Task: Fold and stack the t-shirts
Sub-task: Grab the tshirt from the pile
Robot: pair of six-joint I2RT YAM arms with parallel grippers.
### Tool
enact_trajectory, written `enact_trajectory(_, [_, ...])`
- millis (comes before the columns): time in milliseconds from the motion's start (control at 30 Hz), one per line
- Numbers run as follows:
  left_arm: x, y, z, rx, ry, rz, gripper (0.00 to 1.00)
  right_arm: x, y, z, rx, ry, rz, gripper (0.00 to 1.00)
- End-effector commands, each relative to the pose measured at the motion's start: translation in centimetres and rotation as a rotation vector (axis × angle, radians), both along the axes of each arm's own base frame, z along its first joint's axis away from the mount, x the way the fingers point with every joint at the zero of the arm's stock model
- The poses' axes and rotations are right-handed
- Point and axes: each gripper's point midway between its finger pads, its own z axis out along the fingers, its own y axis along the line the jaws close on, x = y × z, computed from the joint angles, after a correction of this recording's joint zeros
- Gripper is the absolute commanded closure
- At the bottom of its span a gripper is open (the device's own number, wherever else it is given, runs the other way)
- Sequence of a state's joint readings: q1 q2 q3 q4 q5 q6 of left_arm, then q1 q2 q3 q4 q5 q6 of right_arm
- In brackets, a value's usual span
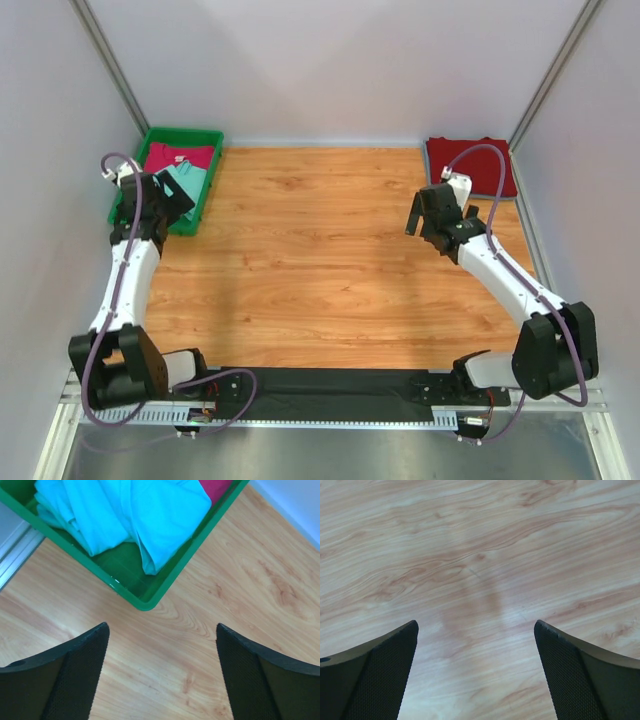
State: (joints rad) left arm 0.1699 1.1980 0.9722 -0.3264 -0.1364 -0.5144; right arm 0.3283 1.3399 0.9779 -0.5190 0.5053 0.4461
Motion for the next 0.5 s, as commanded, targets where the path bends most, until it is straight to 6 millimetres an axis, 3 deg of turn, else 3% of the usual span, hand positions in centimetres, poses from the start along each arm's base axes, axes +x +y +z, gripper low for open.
enact_trajectory(0, [2.1, -1.2, 0.0, -0.079, 0.048, -0.090, 0.10, -0.6, 2.9, 1.4, 0.072, 0.079, 0.186, 0.00])
enact_trajectory(33, [2.7, -0.9, -1.1, -0.078, 0.083, -0.094, 0.12, -0.8, 3.5, 1.4, 0.094, 0.090, 0.215, 0.00])
enact_trajectory(133, [5.0, -1.0, -1.2, -0.072, 0.059, -0.157, 0.16, -1.4, 6.1, 1.8, 0.189, 0.097, 0.369, 0.00])
enact_trajectory(167, [5.9, -0.8, -0.7, -0.061, 0.047, -0.172, 0.16, -1.7, 7.2, 2.0, 0.233, 0.098, 0.415, 0.05])
enact_trajectory(233, [7.0, -0.2, -2.6, -0.066, 0.102, -0.177, 0.18, -2.2, 8.1, 2.0, 0.278, 0.098, 0.454, 0.09])
enact_trajectory(267, [7.9, 0.2, -2.0, -0.050, 0.097, -0.180, 0.19, -2.5, 8.6, 1.9, 0.298, 0.106, 0.476, 0.12])
enact_trajectory(300, [8.5, 0.7, -3.5, -0.038, 0.140, -0.190, 0.19, -2.7, 8.7, 1.9, 0.305, 0.109, 0.488, 0.14])
enact_trajectory(367, [10.0, 1.5, -3.0, -0.008, 0.139, -0.185, 0.18, -3.1, 8.7, 1.6, 0.301, 0.116, 0.504, 0.14])
enact_trajectory(400, [10.3, 1.9, -4.6, -0.008, 0.191, -0.186, 0.18, -3.3, 8.6, 1.4, 0.295, 0.120, 0.505, 0.14])
enact_trajectory(433, [11.4, 2.4, -3.5, 0.012, 0.178, -0.174, 0.17, -3.4, 8.5, 1.2, 0.287, 0.123, 0.508, 0.14])
enact_trajectory(467, [11.8, 2.8, -3.7, 0.018, 0.194, -0.165, 0.17, -3.3, 8.4, 1.2, 0.280, 0.119, 0.507, 0.14])
